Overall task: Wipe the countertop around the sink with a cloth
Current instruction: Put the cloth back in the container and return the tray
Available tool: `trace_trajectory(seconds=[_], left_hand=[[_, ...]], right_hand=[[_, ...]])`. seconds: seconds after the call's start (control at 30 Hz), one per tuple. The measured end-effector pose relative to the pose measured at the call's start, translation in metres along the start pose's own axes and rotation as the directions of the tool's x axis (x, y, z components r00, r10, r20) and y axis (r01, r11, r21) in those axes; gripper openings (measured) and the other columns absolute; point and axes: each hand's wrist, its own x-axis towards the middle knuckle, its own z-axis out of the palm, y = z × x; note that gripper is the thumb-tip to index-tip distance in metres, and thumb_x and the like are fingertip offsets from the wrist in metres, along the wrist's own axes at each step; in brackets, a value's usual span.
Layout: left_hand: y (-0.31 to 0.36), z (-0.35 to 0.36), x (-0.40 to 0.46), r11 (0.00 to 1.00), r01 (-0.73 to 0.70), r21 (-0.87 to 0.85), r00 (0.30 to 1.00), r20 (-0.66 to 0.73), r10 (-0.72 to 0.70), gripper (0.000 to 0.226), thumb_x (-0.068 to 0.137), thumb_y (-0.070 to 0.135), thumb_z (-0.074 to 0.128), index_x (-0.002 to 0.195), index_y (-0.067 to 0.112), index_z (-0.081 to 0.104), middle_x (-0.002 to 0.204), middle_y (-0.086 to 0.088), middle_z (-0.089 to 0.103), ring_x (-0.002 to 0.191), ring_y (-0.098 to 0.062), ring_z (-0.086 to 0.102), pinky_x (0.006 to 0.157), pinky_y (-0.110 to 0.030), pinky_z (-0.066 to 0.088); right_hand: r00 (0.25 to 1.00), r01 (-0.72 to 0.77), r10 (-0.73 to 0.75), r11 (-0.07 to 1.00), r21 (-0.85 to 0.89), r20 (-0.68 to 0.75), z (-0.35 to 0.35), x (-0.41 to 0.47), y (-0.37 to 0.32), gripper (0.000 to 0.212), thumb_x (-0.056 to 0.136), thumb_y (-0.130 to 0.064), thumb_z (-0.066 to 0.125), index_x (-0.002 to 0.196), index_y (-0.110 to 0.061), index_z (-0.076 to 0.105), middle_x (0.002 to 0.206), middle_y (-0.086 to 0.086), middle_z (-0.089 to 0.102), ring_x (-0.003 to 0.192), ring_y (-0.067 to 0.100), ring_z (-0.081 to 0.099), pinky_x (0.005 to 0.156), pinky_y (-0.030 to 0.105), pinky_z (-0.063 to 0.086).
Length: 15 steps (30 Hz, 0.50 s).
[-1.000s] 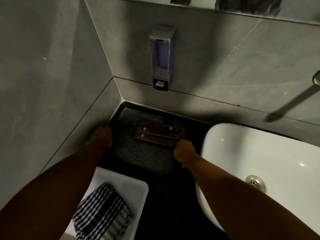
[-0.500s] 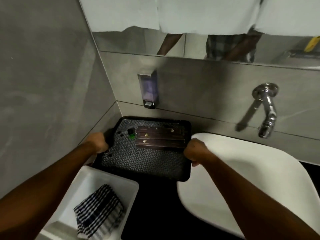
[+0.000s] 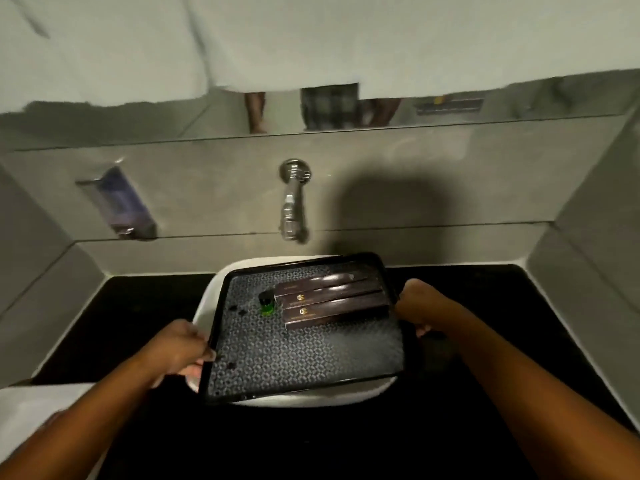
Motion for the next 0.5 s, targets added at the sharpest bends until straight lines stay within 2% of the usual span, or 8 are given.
trace_trajectory(seconds=[0.1, 0.17, 0.23, 0.27, 0.33, 0.4, 0.5], left_hand=[[0.047, 0.074, -0.012, 0.998, -0.055, -0.035, 0.991, 0.117, 0.059, 0.013, 0.080, -0.017, 0.062, 0.082, -0.005, 0.062, 0.067, -0.016, 0.063, 0.049, -0.016, 0.063, 0.043, -0.023, 0.054], [0.084, 0.128, -0.016, 0.995, -0.093, -0.030, 0.978, 0.185, 0.097, 0.015, 0.081, -0.017, 0.061, 0.077, -0.002, 0.061, 0.067, -0.013, 0.064, 0.053, -0.017, 0.065, 0.044, -0.023, 0.054], [0.114, 0.176, -0.012, 0.993, -0.121, -0.009, 0.970, 0.214, 0.120, 0.009, 0.076, -0.013, 0.066, 0.076, -0.004, 0.064, 0.072, -0.016, 0.068, 0.065, -0.025, 0.069, 0.057, -0.031, 0.061], [0.127, 0.200, -0.010, 0.989, -0.149, 0.015, 0.965, 0.219, 0.142, 0.008, 0.069, -0.007, 0.070, 0.076, -0.005, 0.067, 0.076, -0.017, 0.071, 0.070, -0.027, 0.072, 0.066, -0.038, 0.062], [0.149, 0.245, -0.007, 0.971, -0.214, 0.104, 0.958, 0.219, 0.187, 0.014, 0.060, 0.003, 0.071, 0.073, -0.001, 0.072, 0.076, -0.017, 0.076, 0.070, -0.026, 0.075, 0.072, -0.042, 0.063], [0.163, 0.281, -0.007, 0.931, -0.287, 0.227, 0.947, 0.215, 0.239, 0.019, 0.059, 0.011, 0.068, 0.074, 0.001, 0.074, 0.074, -0.015, 0.076, 0.073, -0.026, 0.076, 0.072, -0.037, 0.063], [0.183, 0.326, -0.011, 0.852, -0.349, 0.390, 0.934, 0.224, 0.279, 0.029, 0.072, 0.014, 0.067, 0.096, -0.001, 0.069, 0.095, -0.015, 0.073, 0.093, -0.031, 0.071, 0.076, -0.030, 0.057]], right_hand=[[0.992, -0.079, 0.082, 0.996, 0.028, -0.099, -0.055, -0.004, 0.072, 0.020, 0.075, -0.011, 0.069, 0.067, -0.005, 0.051, 0.064, 0.013, 0.058, 0.051, 0.025, 0.064, 0.046, 0.037, 0.056], [0.973, -0.152, 0.155, 0.988, 0.031, -0.168, -0.092, -0.002, 0.120, 0.020, 0.076, -0.008, 0.067, 0.068, -0.004, 0.049, 0.065, 0.015, 0.057, 0.063, 0.035, 0.069, 0.057, 0.046, 0.059], [0.950, -0.218, 0.215, 0.976, 0.010, -0.227, -0.120, 0.004, 0.157, 0.021, 0.077, -0.007, 0.067, 0.068, -0.001, 0.048, 0.066, 0.016, 0.056, 0.075, 0.042, 0.070, 0.064, 0.049, 0.060], [0.934, -0.257, 0.250, 0.966, 0.006, -0.254, -0.133, 0.011, 0.178, 0.020, 0.078, -0.006, 0.067, 0.070, 0.002, 0.051, 0.069, 0.018, 0.059, 0.078, 0.041, 0.069, 0.067, 0.048, 0.059], [0.897, -0.340, 0.319, 0.940, -0.017, -0.307, -0.153, 0.022, 0.214, 0.015, 0.081, -0.007, 0.064, 0.083, 0.007, 0.058, 0.089, 0.024, 0.066, 0.091, 0.039, 0.068, 0.073, 0.040, 0.055], [0.869, -0.379, 0.348, 0.925, -0.023, -0.352, -0.165, 0.035, 0.247, 0.013, 0.082, -0.006, 0.061, 0.089, 0.005, 0.063, 0.107, 0.027, 0.067, 0.098, 0.037, 0.067, 0.071, 0.034, 0.050], [0.855, -0.399, 0.364, 0.917, -0.020, -0.369, -0.176, 0.045, 0.280, 0.020, 0.082, 0.000, 0.058, 0.100, 0.004, 0.066, 0.116, 0.026, 0.065, 0.106, 0.036, 0.064, 0.079, 0.037, 0.051]])
